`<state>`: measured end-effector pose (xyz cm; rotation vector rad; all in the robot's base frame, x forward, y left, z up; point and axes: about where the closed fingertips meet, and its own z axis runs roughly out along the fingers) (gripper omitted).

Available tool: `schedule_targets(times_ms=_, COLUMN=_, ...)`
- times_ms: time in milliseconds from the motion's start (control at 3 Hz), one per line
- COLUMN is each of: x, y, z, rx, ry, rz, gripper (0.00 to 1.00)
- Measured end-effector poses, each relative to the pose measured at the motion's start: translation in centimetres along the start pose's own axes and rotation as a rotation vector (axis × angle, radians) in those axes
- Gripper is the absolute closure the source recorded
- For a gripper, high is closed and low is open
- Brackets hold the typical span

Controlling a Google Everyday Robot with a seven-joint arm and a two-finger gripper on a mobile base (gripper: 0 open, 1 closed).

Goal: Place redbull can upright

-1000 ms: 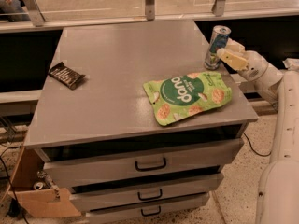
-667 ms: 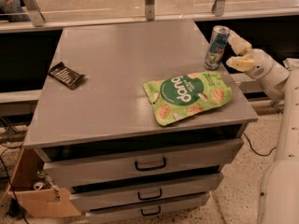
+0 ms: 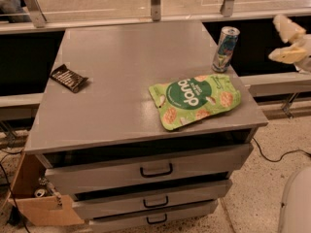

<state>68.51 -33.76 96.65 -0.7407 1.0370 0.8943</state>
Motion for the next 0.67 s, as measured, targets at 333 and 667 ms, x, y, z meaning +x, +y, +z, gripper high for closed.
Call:
schedule_targets(times_ms=333, x=-5.8, y=0.2, z=-1.4, rx=0.067, ry=0.081, rz=-0.098, gripper=0.0)
schedule_targets(times_ms=667, x=-10.6, y=-0.3, z=-1.5, rx=0.149, ry=0.119, rz=-0.165, gripper=0.0)
